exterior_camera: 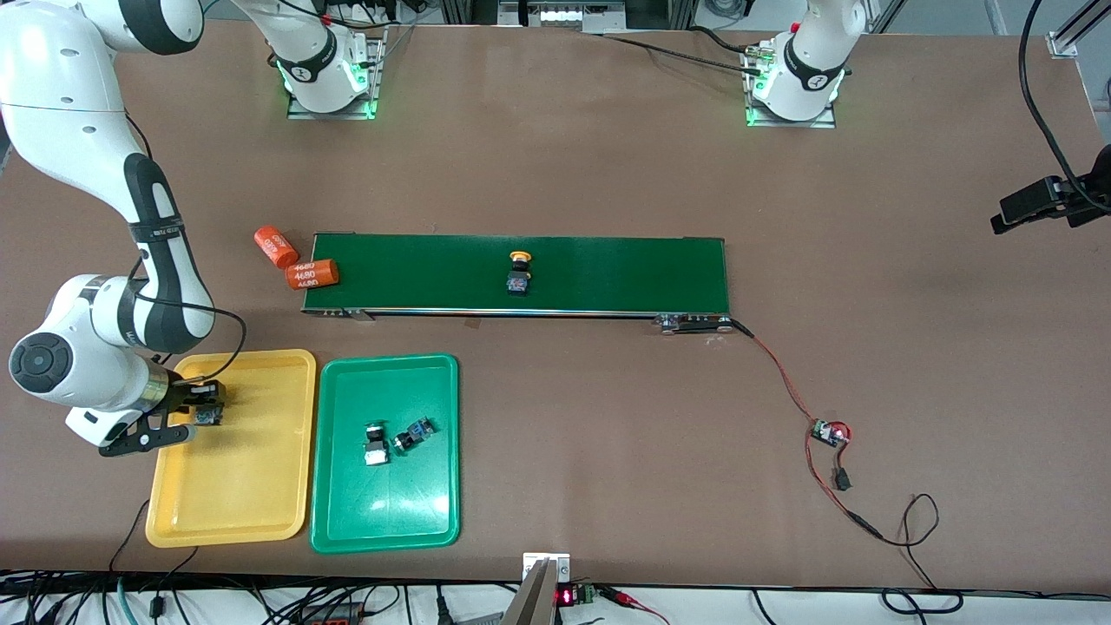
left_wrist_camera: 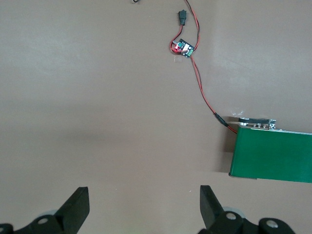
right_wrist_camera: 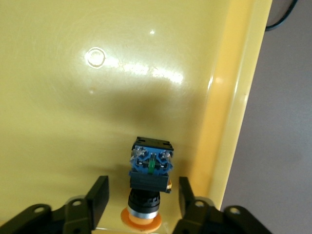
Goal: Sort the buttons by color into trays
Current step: 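Carry the yellow button into the yellow tray and open the right gripper, then move the right gripper back to the belt and grasp the yellow button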
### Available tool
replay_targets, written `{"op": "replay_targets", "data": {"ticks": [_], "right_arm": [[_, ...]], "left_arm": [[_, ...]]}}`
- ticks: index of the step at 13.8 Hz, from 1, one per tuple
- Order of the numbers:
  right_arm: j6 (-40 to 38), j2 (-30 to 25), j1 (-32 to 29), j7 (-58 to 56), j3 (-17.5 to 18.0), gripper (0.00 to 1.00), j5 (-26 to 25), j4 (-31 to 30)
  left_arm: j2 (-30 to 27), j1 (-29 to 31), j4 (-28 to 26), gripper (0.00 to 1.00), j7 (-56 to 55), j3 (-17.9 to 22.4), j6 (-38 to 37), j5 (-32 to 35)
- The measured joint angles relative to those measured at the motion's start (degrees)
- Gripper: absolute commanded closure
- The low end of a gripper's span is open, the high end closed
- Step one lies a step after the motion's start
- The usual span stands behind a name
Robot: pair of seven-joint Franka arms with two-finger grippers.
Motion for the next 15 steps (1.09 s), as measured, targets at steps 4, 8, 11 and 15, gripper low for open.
{"op": "replay_targets", "data": {"ticks": [4, 8, 11, 15], "right_arm": [[-1.8, -0.3, 0.2, 0.1, 0.7, 0.0, 0.1, 0.6], [-11.2, -4.2, 1.9, 4.6, 1.3, 0.0, 2.9, 1.9], [-22.8, -10.3, 4.6, 6.7, 1.4, 0.0, 4.7, 2.2], [-34.0, -17.5, 5.9, 6.9, 1.4, 0.0, 6.9, 1.7]], "left_arm": [[0.0, 0.0, 0.0, 0.0, 0.0, 0.0, 0.0, 0.0], [0.0, -0.1, -0.2, 0.0, 0.1, -0.1, 0.5, 0.0], [0.0, -0.2, -1.5, 0.0, 0.1, -0.3, 1.4, 0.0], [-0.2, -0.2, -3.9, 0.0, 0.1, -0.6, 6.8, 0.0]]}}
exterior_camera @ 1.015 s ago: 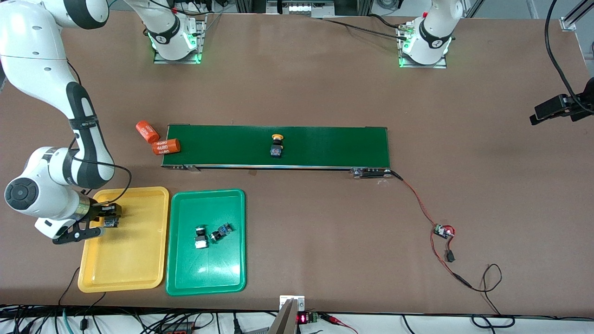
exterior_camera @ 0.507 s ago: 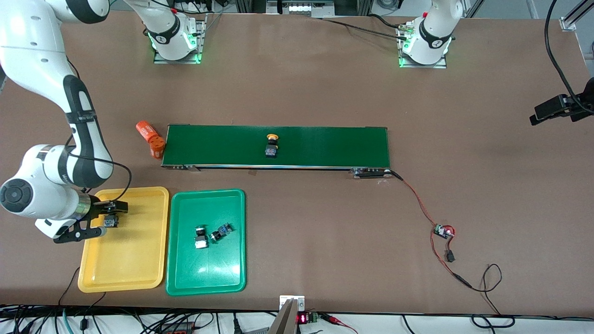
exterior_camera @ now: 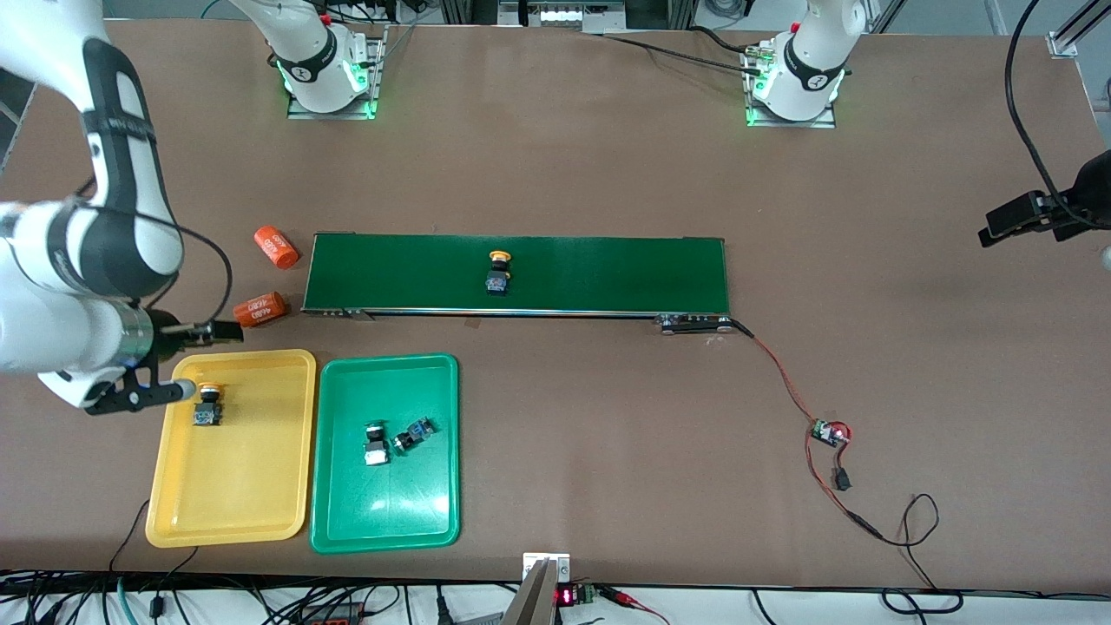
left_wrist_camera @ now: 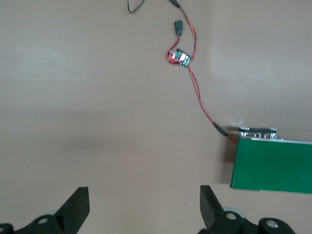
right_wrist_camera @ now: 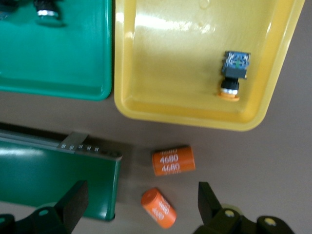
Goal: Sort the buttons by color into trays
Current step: 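Move the right gripper back to the belt and grasp the yellow button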
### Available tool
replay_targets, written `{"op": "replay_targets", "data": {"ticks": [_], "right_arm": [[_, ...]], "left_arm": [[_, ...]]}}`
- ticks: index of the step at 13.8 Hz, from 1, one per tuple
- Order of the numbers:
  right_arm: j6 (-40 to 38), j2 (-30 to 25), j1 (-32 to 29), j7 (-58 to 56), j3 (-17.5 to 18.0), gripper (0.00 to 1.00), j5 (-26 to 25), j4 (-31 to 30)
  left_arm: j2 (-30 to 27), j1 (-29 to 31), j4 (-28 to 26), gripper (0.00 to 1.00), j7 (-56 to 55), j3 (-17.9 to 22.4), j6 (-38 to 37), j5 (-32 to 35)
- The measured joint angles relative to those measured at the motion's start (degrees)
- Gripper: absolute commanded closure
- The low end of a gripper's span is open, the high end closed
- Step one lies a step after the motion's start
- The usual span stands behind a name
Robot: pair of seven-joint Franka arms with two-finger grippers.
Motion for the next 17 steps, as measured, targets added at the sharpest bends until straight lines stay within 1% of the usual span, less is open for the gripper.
{"op": "replay_targets", "data": {"ticks": [3, 6, 8, 11, 14, 17], "right_arm": [[-2.1, -4.9, 0.8, 0.0, 0.0, 0.0, 0.9, -3.6], [-0.9, -10.7, 1.8, 1.7, 0.1, 0.0, 2.1, -10.9], [2.5, -14.9, 1.8, 2.1, 0.0, 0.0, 2.2, -17.4], [9.4, -21.0, 1.9, 4.4, 0.5, 0.0, 2.4, -29.0], [16.1, -26.6, 2.0, 8.6, 3.0, 0.0, 2.4, -39.6], [19.3, -29.9, 2.1, 14.8, 5.7, 0.0, 2.4, -45.5]], "left_arm": [[-1.0, 0.0, -2.9, 0.0, 0.0, -0.3, 3.2, -0.1], [-3.2, -0.1, -5.4, 0.0, 0.0, -0.6, 3.6, -0.1], [-4.5, -0.1, -6.4, 0.0, 0.0, -1.0, 3.2, -0.2], [-5.3, -0.1, -6.6, 0.0, 0.0, -1.3, 0.3, -0.7], [-5.7, 0.1, -6.6, 0.0, 0.0, -1.2, -0.3, -0.9], [-5.9, 0.3, -6.6, 0.0, 0.0, -1.0, -0.3, -0.9]]}}
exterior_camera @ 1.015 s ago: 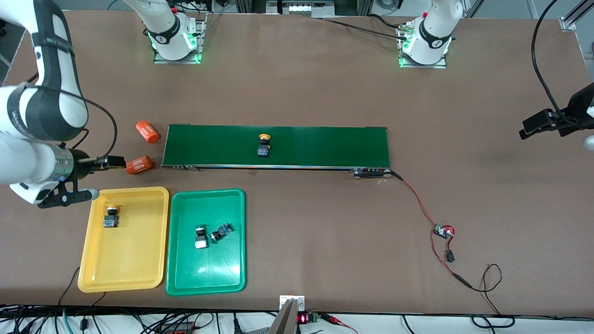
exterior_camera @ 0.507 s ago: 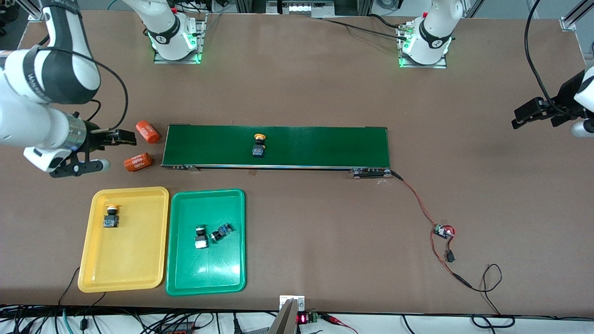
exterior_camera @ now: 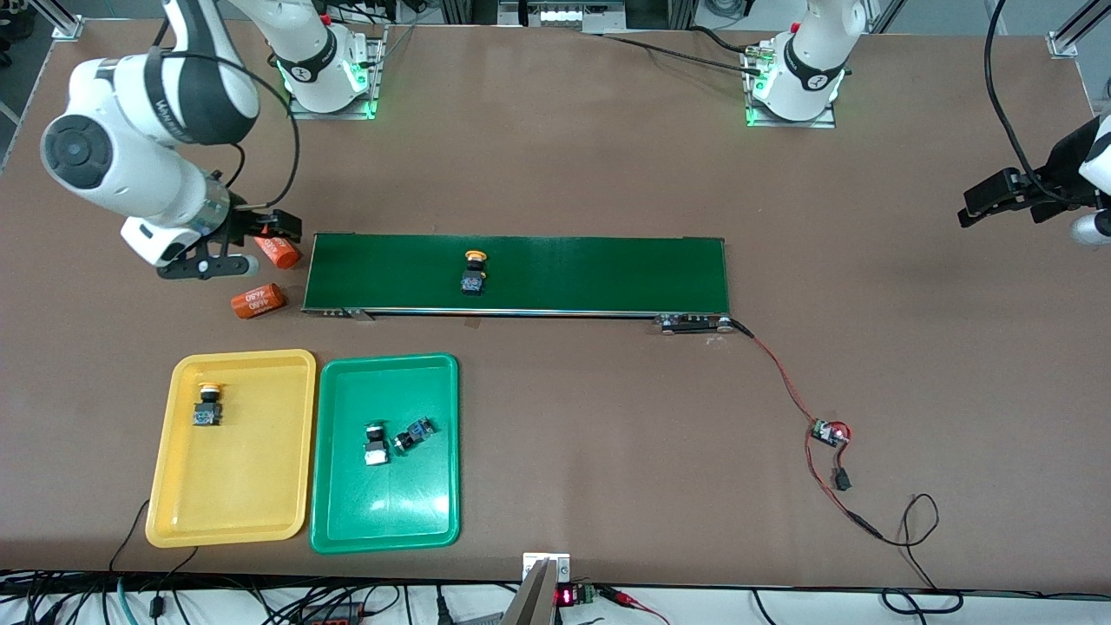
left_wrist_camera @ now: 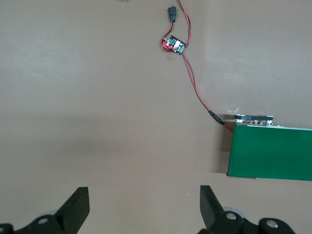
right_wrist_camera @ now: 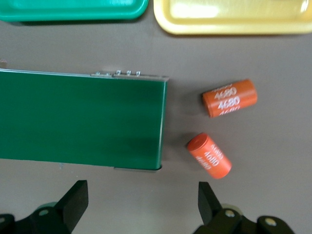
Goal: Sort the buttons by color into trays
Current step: 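Move the right gripper back to the belt and grasp the yellow button, then carry the yellow button over to the yellow tray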
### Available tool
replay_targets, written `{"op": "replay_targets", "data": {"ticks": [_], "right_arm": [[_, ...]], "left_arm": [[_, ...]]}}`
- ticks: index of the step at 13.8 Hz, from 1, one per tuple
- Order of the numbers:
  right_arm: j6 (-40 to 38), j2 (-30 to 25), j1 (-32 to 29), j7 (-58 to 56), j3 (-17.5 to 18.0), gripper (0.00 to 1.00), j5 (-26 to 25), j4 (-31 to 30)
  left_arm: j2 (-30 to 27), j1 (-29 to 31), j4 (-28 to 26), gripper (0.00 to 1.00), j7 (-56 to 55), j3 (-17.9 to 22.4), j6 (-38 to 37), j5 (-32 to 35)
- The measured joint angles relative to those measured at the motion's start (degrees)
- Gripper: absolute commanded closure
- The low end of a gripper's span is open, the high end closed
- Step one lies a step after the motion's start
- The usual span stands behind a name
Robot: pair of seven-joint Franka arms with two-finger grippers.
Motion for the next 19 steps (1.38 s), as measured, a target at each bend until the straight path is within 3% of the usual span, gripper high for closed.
{"op": "replay_targets", "data": {"ticks": [7, 14, 19], "right_arm": [[6.7, -0.1, 0.7, 17.5, 10.3, 0.0, 0.2, -5.3], [20.0, 5.1, 7.0, 17.8, 10.7, 0.0, -0.3, -5.4], [24.7, 8.5, 7.5, 15.2, 10.7, 0.0, -0.6, -5.4]], "left_arm": [[0.0, 0.0, 0.0, 0.0, 0.0, -0.2, -0.3, 0.0], [0.0, 0.0, -0.2, 0.0, 0.1, -0.6, -0.5, 1.1], [-0.1, 0.0, -0.2, 0.0, 0.1, -0.8, -0.5, 1.2]]}}
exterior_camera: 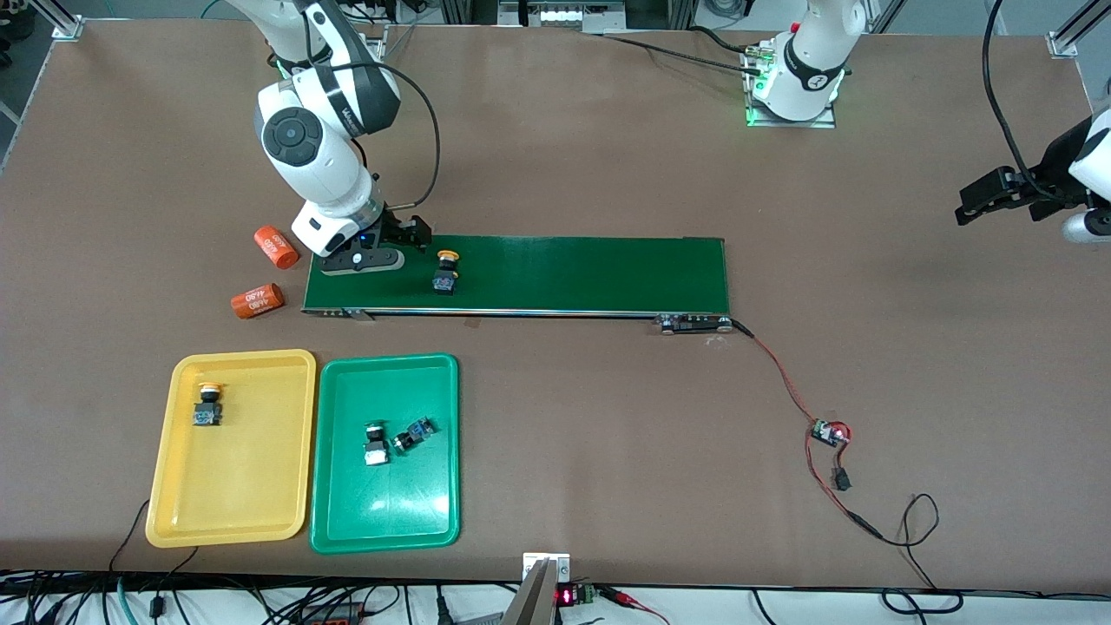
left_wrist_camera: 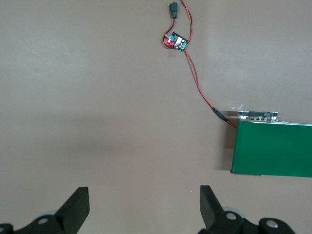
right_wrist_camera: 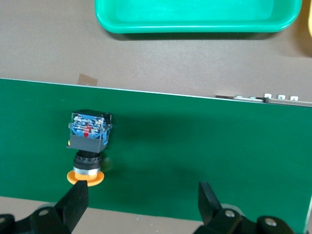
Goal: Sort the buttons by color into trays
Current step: 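Carry the yellow button over to the yellow tray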
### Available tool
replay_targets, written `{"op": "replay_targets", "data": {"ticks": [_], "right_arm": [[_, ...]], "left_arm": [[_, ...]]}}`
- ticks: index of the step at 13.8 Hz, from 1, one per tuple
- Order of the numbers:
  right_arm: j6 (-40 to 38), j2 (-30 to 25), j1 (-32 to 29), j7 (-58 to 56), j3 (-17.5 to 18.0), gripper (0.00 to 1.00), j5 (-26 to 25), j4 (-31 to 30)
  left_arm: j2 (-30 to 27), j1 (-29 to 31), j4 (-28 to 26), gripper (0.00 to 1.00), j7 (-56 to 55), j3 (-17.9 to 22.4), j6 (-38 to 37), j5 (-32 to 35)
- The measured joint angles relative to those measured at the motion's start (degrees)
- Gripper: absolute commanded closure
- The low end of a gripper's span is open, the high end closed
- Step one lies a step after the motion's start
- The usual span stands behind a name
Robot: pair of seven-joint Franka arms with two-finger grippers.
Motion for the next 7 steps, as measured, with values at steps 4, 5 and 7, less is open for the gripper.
{"op": "replay_targets", "data": {"ticks": [4, 5, 7], "right_arm": [[2.4, 2.8, -0.3, 0.0, -0.1, 0.0, 0.0, 0.5], [2.5, 3.3, -0.4, 0.0, -0.2, 0.0, 0.0, 0.7], [2.6, 4.1, -1.4, 0.0, -0.4, 0.0, 0.0, 1.0]], "left_arm": [[0.0, 0.0, 0.0, 0.0, 0.0, -0.1, 0.0, 0.0], [0.0, 0.0, 0.0, 0.0, 0.0, -0.2, 0.0, 0.0], [0.0, 0.0, 0.0, 0.0, 0.0, -0.3, 0.0, 0.0]]}}
